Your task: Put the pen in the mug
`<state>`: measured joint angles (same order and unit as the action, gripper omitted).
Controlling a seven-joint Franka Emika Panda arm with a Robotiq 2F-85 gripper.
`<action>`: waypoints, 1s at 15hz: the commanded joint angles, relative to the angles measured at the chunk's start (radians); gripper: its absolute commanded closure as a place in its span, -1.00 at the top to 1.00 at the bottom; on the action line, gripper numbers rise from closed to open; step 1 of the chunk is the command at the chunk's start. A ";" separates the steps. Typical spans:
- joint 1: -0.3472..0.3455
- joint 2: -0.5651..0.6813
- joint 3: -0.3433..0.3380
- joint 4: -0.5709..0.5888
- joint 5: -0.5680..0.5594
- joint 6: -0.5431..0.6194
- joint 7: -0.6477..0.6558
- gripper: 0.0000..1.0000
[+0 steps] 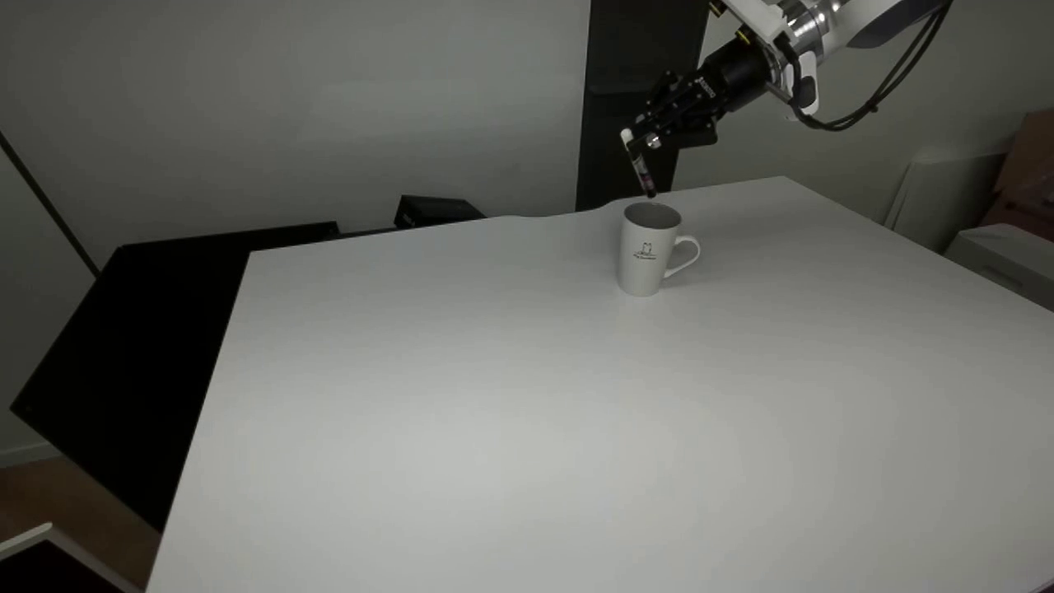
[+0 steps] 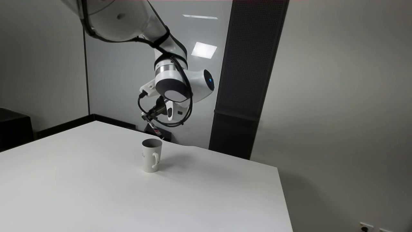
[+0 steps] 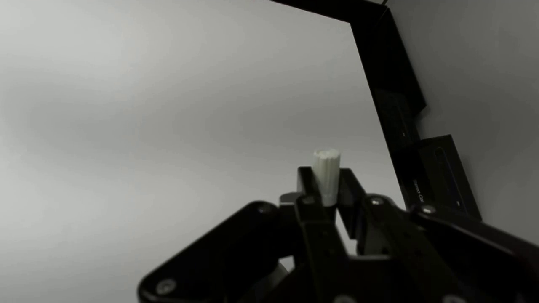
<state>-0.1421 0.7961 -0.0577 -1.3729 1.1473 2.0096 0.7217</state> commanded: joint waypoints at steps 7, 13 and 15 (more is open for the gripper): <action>0.039 -0.009 0.004 -0.022 -0.003 0.061 0.034 -0.86; 0.057 -0.024 0.006 -0.061 -0.004 0.114 0.023 -0.86; 0.065 -0.028 0.007 -0.068 -0.009 0.126 0.021 -0.86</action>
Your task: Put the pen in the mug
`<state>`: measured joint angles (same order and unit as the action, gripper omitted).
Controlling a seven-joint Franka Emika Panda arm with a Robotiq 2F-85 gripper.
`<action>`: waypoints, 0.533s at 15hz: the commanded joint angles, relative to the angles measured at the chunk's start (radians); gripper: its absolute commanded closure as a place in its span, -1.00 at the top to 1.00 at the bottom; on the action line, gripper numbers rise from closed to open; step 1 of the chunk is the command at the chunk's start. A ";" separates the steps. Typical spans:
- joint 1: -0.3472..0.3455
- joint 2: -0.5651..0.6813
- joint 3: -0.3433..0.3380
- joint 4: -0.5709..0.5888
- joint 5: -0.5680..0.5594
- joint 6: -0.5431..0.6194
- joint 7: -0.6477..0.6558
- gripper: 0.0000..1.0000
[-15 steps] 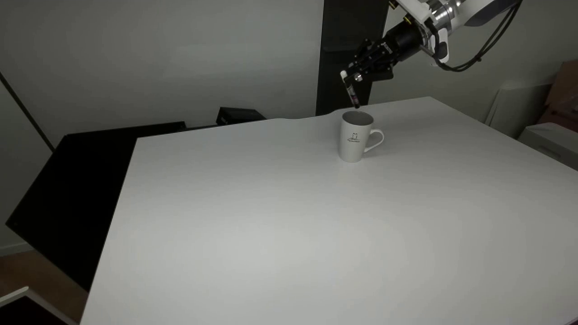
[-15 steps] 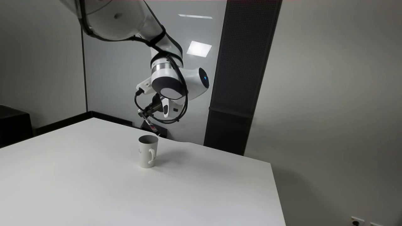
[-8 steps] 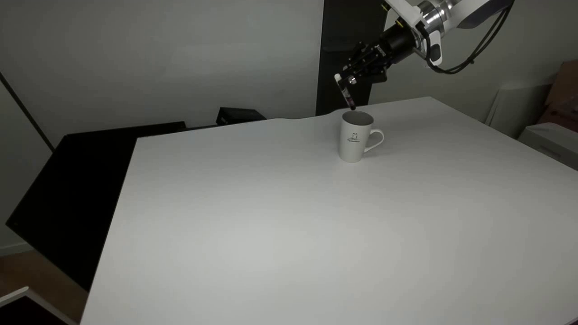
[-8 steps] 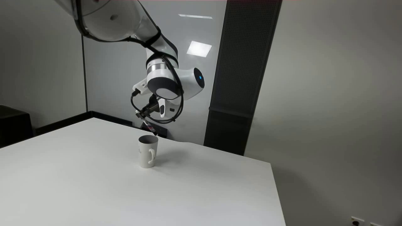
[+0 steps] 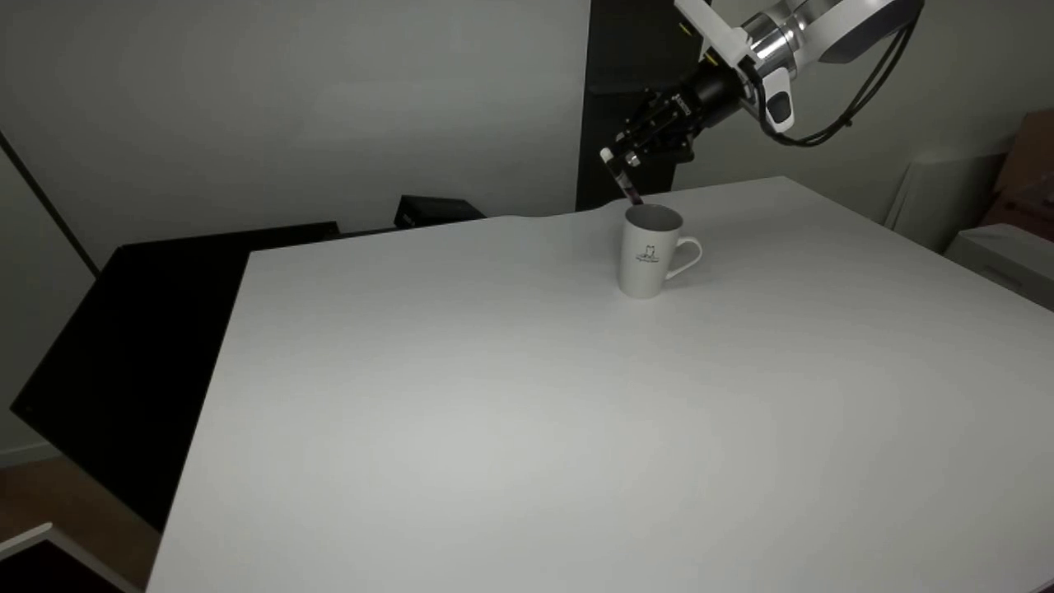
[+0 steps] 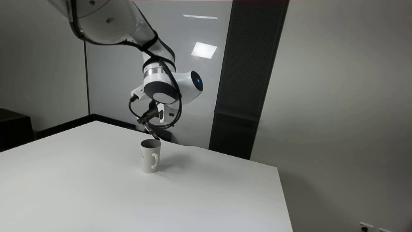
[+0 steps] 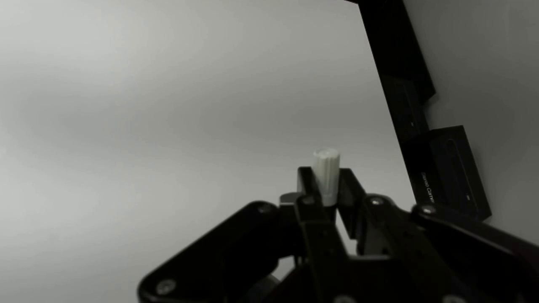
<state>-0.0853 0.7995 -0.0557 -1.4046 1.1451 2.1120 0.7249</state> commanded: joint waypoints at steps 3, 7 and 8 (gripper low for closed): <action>0.022 -0.052 0.010 -0.049 -0.008 0.038 0.011 -0.86; 0.041 -0.088 0.012 -0.080 -0.017 0.058 0.006 -0.86; 0.045 -0.097 0.010 -0.089 -0.020 0.063 0.008 -0.86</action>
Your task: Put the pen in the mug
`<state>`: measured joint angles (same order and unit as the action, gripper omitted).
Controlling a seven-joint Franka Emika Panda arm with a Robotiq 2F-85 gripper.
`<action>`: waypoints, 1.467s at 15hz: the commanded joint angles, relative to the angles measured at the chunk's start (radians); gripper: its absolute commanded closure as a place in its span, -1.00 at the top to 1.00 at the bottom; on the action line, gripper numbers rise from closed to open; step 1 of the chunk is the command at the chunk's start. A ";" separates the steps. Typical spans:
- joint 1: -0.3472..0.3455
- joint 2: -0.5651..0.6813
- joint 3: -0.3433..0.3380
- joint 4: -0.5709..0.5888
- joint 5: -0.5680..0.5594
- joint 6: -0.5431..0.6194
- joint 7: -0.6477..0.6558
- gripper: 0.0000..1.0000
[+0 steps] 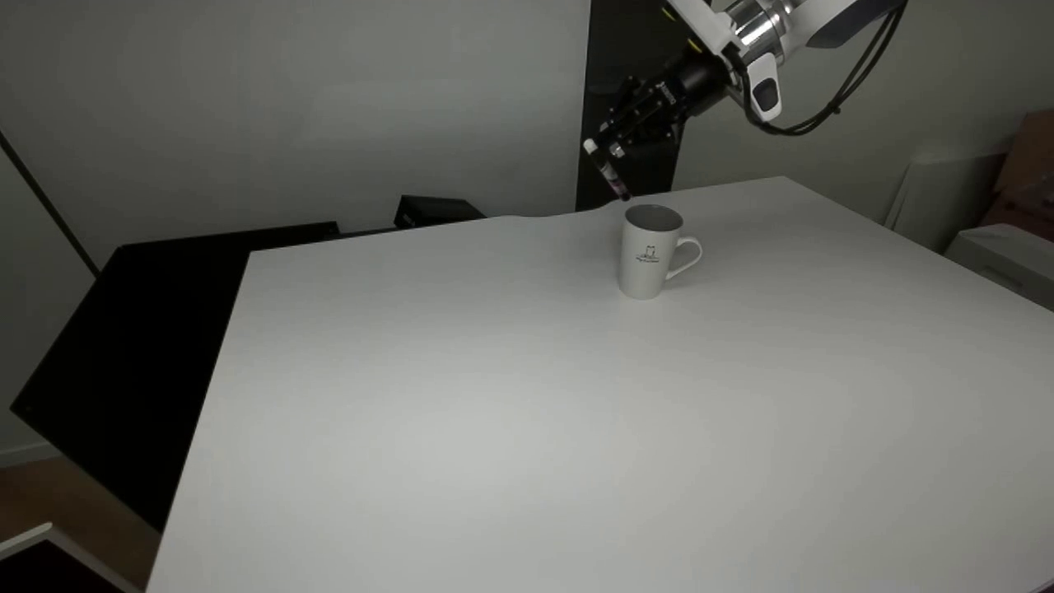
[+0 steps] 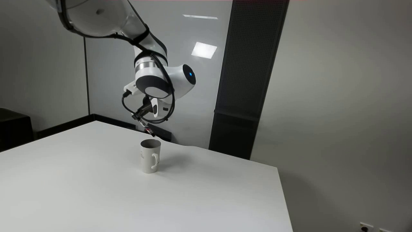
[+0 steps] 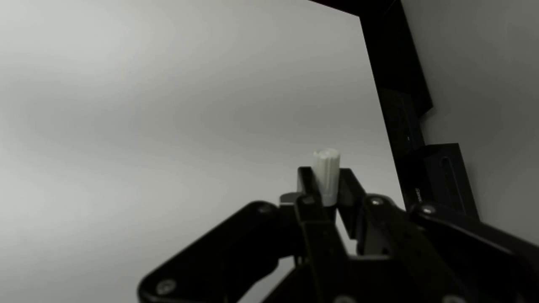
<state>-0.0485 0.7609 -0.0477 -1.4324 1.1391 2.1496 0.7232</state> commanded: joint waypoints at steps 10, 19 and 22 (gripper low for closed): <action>-0.012 -0.119 -0.001 -0.133 -0.007 0.030 0.009 -0.86; -0.029 -0.073 -0.009 -0.121 -0.011 0.035 0.039 -0.86; -0.017 -0.076 -0.008 -0.135 -0.013 0.044 0.036 -0.86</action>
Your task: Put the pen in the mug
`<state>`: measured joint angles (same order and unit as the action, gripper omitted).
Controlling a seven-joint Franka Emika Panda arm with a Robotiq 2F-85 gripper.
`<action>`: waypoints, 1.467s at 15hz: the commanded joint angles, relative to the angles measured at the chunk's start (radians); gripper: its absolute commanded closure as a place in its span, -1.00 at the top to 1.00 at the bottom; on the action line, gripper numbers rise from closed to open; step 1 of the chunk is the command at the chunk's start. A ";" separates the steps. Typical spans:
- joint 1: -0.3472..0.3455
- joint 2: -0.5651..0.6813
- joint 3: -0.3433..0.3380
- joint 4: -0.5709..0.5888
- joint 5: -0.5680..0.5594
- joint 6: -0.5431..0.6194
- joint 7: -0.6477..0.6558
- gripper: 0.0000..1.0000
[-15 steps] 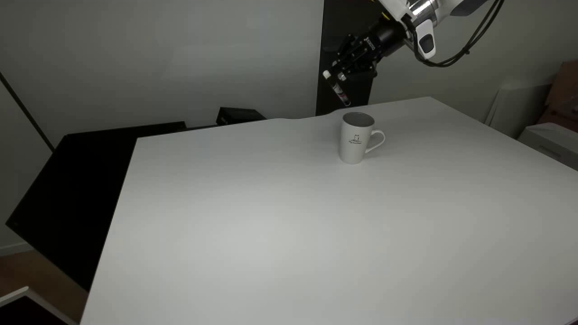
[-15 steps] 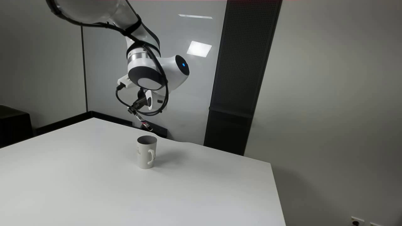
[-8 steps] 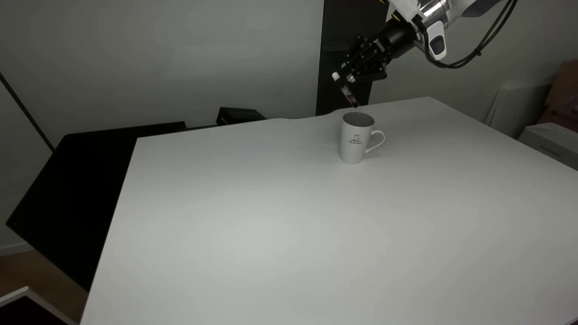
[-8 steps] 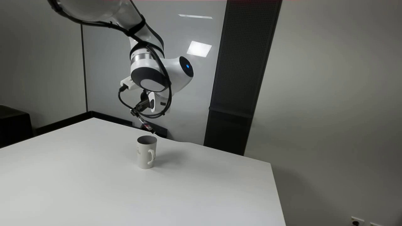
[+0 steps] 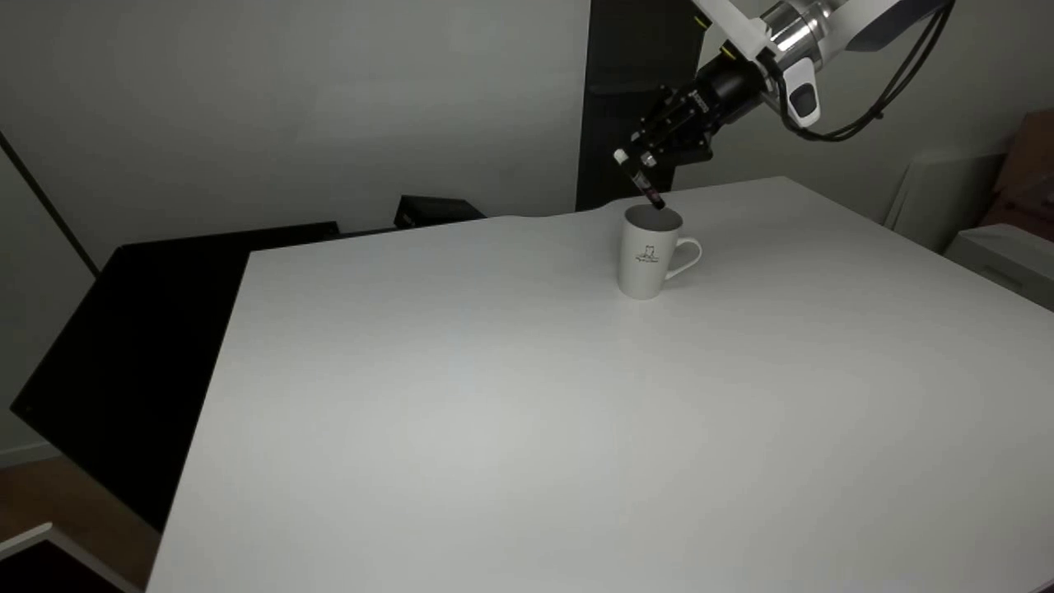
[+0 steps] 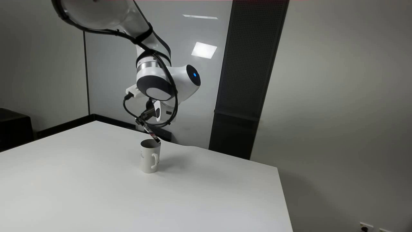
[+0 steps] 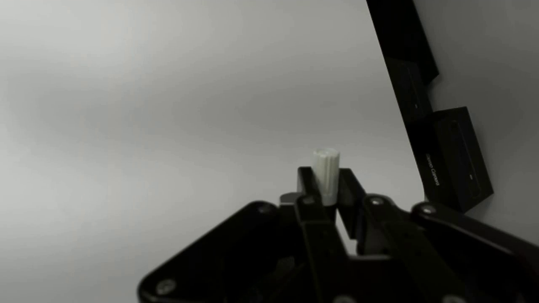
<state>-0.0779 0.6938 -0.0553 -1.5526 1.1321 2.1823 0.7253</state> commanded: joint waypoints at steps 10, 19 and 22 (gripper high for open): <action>-0.010 0.014 0.000 -0.004 0.019 -0.004 0.028 -0.86; -0.019 0.060 -0.009 0.012 -0.010 -0.018 0.033 0.06; 0.010 0.030 -0.013 -0.006 -0.059 -0.021 0.036 0.39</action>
<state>-0.0963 0.7444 -0.0583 -1.5667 1.1229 2.1781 0.7252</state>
